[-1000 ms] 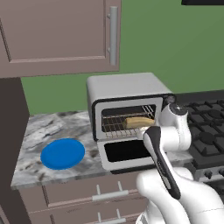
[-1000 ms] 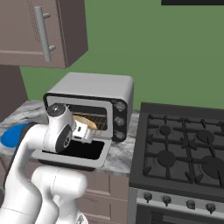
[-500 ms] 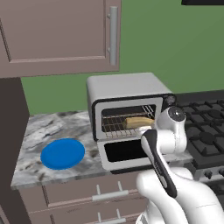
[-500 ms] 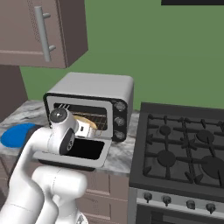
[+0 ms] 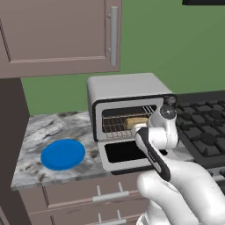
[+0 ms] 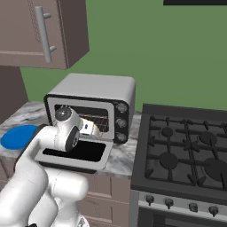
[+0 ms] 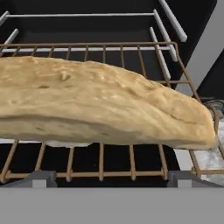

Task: Pull the toaster oven rack outwards. Pick up the baguette from the plate and place it on the toaster oven rack. Close the toaster oven door fully and set the temperature to the lowest setting.

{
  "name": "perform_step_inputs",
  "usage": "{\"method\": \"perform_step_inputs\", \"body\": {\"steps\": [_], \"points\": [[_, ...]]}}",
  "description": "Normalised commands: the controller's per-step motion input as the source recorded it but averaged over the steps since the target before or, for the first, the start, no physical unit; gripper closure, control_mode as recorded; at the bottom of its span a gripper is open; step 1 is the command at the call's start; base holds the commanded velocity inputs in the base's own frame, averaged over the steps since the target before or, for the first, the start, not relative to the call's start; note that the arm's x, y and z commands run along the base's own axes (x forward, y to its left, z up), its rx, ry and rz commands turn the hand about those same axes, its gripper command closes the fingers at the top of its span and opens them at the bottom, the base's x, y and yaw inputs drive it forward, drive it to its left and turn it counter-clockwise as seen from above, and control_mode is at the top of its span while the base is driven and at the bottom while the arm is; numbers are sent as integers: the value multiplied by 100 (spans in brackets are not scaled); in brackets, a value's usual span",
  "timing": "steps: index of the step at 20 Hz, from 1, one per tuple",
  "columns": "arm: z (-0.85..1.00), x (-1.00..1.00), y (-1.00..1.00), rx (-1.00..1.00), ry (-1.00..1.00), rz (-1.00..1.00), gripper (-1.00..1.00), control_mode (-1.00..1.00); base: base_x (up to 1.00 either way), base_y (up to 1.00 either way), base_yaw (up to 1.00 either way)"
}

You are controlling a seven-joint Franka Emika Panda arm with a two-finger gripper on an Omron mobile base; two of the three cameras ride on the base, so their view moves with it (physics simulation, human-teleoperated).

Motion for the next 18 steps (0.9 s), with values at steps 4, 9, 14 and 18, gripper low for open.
{"method": "perform_step_inputs", "body": {"steps": [4, 9, 14, 18], "points": [[-23, 42, 1, -4, 0, -1, -100, -100, 0, 0, 0], [-27, 38, 2, -4, 0, -1, -100, -100, 0, 0, 0], [-28, 36, 3, -3, 0, 0, -100, -100, 0, 0, 0], [-25, 30, 1, -1, -2, 0, -100, -100, 0, 0, 0]]}}
